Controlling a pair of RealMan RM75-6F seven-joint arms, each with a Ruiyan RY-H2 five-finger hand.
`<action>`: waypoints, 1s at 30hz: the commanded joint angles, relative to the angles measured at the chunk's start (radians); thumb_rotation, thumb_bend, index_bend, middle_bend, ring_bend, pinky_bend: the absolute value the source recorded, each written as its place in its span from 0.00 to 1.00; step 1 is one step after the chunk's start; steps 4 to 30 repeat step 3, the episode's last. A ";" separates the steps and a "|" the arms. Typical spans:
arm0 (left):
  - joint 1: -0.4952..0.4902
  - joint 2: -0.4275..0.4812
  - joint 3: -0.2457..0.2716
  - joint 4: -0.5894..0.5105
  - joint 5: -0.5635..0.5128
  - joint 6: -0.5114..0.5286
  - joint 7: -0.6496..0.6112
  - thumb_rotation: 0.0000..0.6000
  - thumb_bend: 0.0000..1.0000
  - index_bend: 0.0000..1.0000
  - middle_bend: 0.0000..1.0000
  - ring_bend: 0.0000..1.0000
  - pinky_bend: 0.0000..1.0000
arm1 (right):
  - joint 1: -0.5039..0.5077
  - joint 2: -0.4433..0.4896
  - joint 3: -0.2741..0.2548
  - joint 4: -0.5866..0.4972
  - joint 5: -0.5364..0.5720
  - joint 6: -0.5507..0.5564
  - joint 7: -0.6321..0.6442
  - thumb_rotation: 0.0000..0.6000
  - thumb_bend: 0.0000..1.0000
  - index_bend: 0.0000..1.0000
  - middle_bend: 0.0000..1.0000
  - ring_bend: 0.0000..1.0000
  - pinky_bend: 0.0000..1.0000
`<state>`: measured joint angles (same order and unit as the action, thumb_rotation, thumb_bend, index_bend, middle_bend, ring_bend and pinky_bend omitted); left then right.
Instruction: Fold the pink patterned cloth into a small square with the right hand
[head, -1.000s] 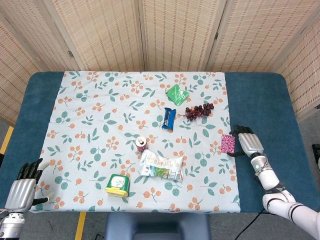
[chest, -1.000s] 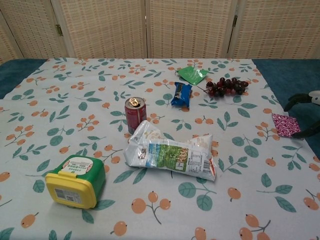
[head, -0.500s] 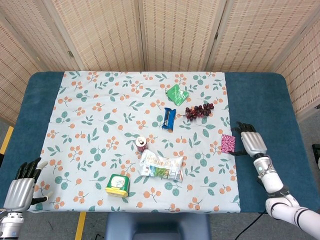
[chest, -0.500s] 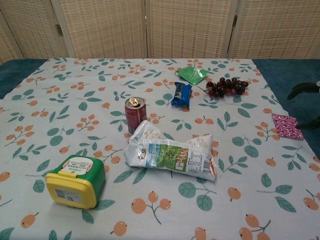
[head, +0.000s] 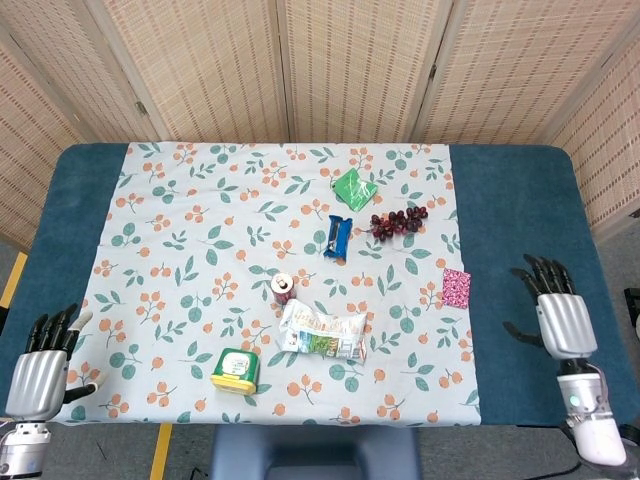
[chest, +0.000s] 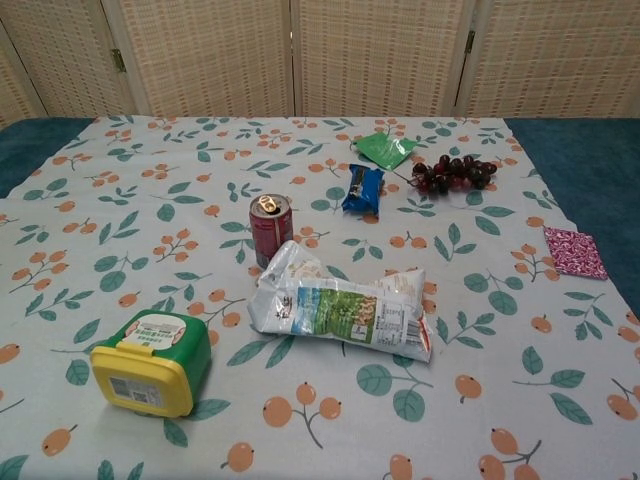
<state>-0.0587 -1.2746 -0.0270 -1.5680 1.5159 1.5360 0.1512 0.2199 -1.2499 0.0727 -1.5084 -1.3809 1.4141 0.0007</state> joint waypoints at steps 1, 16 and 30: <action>0.006 -0.003 -0.003 -0.016 0.012 0.019 0.018 1.00 0.20 0.16 0.07 0.10 0.00 | -0.056 0.029 -0.024 -0.049 -0.032 0.067 0.000 0.99 0.19 0.19 0.11 0.00 0.00; 0.009 -0.007 -0.006 -0.020 0.016 0.031 0.034 1.00 0.20 0.16 0.07 0.10 0.00 | -0.076 0.036 -0.032 -0.062 -0.041 0.088 -0.010 0.99 0.19 0.19 0.11 0.00 0.00; 0.009 -0.007 -0.006 -0.020 0.016 0.031 0.034 1.00 0.20 0.16 0.07 0.10 0.00 | -0.076 0.036 -0.032 -0.062 -0.041 0.088 -0.010 0.99 0.19 0.19 0.11 0.00 0.00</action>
